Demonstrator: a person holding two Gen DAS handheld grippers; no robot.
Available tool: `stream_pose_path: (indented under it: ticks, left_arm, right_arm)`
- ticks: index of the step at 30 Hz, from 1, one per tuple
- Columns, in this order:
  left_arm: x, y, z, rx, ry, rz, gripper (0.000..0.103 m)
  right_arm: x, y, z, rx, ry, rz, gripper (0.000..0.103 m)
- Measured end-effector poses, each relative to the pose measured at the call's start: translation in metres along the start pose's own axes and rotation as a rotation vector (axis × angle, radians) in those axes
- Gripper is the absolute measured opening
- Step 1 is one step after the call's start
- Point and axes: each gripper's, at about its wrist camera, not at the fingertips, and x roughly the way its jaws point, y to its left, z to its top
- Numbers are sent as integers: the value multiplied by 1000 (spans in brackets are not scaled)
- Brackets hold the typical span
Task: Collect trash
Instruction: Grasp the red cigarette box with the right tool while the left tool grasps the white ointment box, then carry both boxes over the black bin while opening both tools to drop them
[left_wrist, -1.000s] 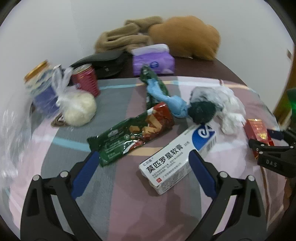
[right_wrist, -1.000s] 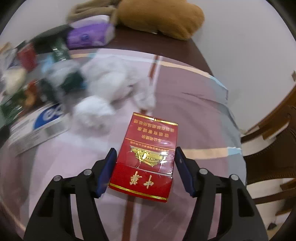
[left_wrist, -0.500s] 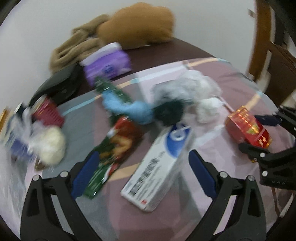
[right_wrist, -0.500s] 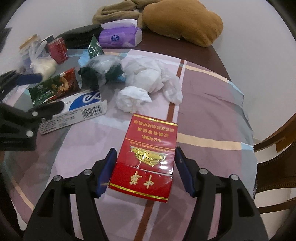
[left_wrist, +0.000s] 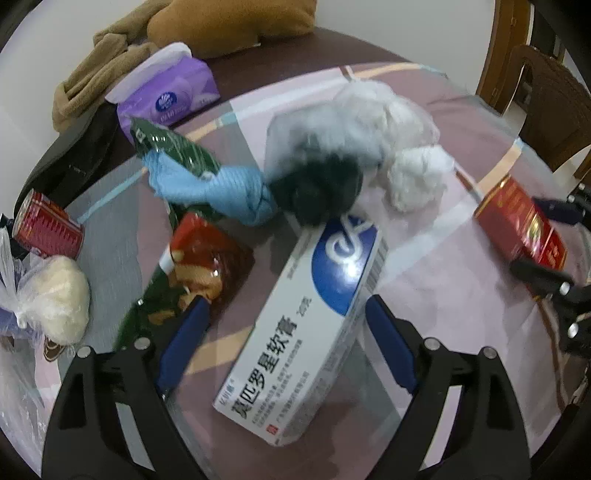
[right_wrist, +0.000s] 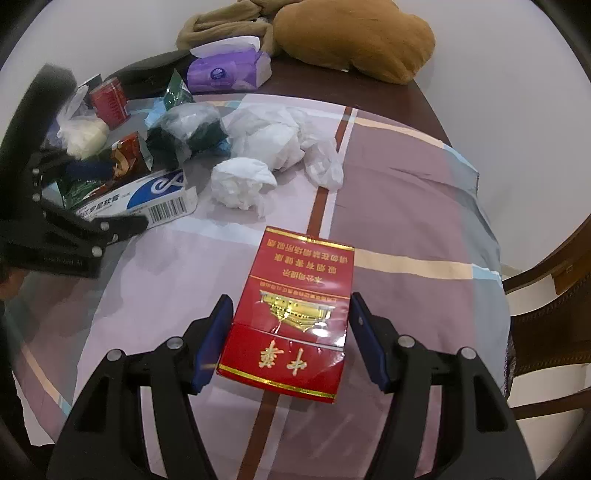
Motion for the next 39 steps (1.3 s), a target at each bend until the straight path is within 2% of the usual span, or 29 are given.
stream_pose_path:
  ticks: [1, 2, 6, 9, 14, 17, 22, 33, 39]
  left_arm:
    - [-1, -1, -2, -1, 0, -14, 75]
    - [-2, -3, -4, -4, 1, -38, 65]
    - [-11, -13, -16, -6, -19, -28, 55]
    - [-24, -16, -25, -51, -39, -26, 48]
    - [-56, -30, -45, -91, -131, 48, 45]
    - [-70, -38, -54, -114, -165, 25, 45]
    - [-89, -53, -66, -133, -217, 42, 45]
    - [-92, -100, -58, -94, -263, 107, 43]
    - [-94, -128, -48, -57, -268, 88, 43]
  right_arm:
    - [0, -1, 0, 1, -1, -2, 64]
    - [1, -1, -1, 1, 0, -3, 64]
    - [5, -2, -2, -5, 6, -14, 63]
    - [3, 0, -3, -22, -4, -24, 62]
    - [-7, 4, -7, -55, -39, -66, 62]
    - [-10, 2, -9, -47, -45, -61, 62]
    - [-23, 1, -16, -57, -82, -86, 62]
    - [-42, -18, -34, -33, -134, -151, 62]
    - [-45, -30, -43, -9, -129, -141, 62]
